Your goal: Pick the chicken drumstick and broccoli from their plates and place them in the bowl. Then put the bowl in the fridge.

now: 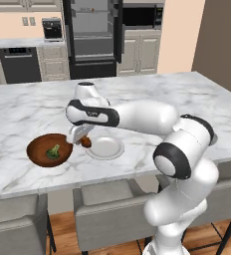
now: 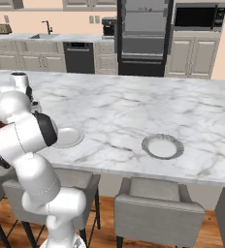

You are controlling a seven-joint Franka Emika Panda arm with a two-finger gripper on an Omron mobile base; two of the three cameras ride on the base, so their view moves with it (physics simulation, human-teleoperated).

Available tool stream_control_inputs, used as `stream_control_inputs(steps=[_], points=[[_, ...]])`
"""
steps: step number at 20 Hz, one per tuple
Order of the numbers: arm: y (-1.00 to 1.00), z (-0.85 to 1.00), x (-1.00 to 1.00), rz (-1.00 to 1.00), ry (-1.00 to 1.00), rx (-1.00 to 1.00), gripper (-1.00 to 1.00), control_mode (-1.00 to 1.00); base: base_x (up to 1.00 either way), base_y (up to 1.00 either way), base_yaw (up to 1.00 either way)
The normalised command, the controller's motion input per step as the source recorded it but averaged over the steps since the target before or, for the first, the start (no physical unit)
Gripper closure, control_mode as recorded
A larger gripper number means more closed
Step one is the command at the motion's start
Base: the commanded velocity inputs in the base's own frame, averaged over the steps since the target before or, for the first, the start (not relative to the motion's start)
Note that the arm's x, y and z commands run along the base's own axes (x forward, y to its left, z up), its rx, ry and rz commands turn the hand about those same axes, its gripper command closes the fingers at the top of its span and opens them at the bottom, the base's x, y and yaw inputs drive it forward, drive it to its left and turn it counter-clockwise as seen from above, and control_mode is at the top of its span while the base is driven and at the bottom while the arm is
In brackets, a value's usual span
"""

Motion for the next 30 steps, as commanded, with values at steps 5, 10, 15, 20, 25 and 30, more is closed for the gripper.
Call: stream_control_inputs(steps=[5,10,15,20,25,30], points=[[0.64,0.0,0.19,0.0,-0.12,0.0,1.0,-1.0,0.0,0.0,0.0],[0.58,-0.04,0.33,0.0,-0.04,-0.01,1.0,-1.0,0.0,0.0,0.0],[0.46,-0.09,0.44,0.0,0.0,-0.02,1.0,-1.0,0.0,0.0,0.0],[0.3,-0.12,0.21,-0.01,-0.04,-0.01,1.0,-1.0,0.0,0.0,0.0],[0.1,-0.31,0.01,-0.15,0.0,-0.06,1.0,-1.0,0.0,0.0,0.0],[0.03,-0.42,0.03,-0.13,0.0,0.0,1.0,-1.0,0.0,0.0,0.0]])
